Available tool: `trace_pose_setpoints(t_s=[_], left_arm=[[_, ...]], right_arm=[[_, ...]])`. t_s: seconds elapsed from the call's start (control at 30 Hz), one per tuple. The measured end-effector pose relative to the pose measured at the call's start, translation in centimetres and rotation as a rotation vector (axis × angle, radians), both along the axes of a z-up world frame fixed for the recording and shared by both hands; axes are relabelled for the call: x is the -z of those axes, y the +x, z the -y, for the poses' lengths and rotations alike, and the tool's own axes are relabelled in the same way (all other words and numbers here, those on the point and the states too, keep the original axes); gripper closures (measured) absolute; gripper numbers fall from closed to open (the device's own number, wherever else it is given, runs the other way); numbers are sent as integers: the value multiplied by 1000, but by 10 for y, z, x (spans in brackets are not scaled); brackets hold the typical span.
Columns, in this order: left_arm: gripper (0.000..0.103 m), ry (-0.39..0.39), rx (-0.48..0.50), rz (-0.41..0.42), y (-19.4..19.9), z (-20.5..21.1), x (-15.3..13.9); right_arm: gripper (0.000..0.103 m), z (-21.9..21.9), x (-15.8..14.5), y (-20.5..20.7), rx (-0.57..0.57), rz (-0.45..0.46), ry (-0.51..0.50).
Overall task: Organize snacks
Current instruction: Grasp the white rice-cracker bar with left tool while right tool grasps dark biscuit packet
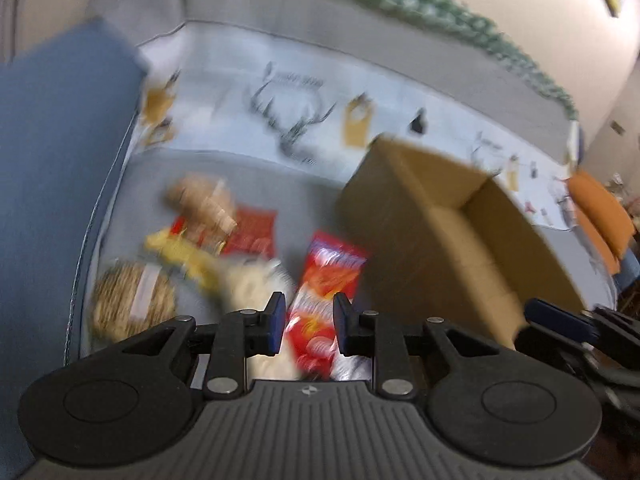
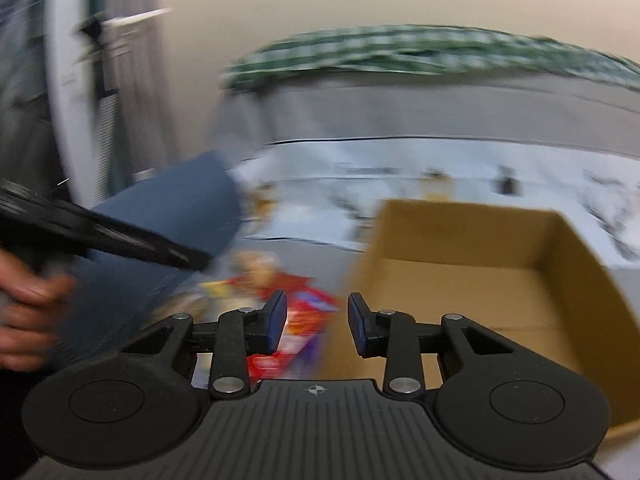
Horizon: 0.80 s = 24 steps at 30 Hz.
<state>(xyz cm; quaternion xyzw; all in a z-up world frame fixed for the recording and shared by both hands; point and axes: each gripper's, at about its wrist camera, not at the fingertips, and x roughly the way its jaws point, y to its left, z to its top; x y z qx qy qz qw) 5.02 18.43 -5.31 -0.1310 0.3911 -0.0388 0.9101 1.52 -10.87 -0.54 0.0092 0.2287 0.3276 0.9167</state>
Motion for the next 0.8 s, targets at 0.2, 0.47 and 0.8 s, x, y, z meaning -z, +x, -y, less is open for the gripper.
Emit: trace_pose_setpoints(t_s=[0.2, 0.47, 0.8], left_arm=[[65, 67, -45, -85, 13, -1, 33], [35, 26, -77, -139, 28, -4, 47], [31, 56, -79, -217, 51, 8, 75]], right_arm=[[64, -63, 20, -22, -186, -25, -82], [45, -96, 66, -29, -236, -127, -271], [43, -112, 106, -16, -237, -225, -423]])
